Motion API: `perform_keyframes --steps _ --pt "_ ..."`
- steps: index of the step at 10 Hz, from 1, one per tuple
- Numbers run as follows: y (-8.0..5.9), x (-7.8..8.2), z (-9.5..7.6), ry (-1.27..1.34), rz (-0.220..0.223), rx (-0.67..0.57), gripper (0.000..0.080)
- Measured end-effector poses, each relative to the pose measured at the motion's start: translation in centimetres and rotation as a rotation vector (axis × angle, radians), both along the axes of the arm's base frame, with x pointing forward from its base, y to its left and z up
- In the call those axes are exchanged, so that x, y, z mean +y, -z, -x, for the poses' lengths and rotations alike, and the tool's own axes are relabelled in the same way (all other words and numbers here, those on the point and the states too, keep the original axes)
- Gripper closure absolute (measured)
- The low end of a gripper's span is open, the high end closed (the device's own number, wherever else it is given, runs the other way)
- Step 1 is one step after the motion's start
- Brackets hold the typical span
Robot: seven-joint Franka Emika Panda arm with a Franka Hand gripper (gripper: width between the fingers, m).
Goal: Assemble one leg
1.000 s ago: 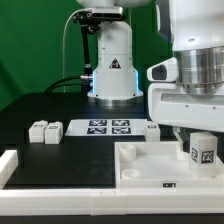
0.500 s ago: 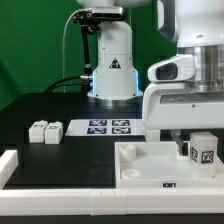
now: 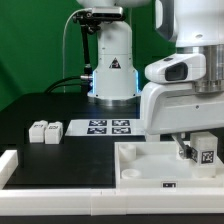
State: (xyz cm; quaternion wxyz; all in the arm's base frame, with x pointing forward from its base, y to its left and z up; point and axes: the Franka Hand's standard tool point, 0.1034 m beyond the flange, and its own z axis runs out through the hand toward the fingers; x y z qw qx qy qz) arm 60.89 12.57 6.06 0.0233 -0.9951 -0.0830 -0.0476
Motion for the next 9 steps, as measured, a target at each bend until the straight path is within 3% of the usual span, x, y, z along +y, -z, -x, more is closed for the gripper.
perform_keyframes --steps 2,4,6,9 --pt "0.0 -0.2 0.0 0.032 -0.002 0.001 0.0510" --pt "0.0 -0.1 0.0 0.034 -0.002 0.001 0.0510" --pt "0.0 -0.3 0.0 0.299 -0.029 0.016 0.0510" --pt "0.1 -2.0 0.0 0.653 -0.045 0.008 0.0510"
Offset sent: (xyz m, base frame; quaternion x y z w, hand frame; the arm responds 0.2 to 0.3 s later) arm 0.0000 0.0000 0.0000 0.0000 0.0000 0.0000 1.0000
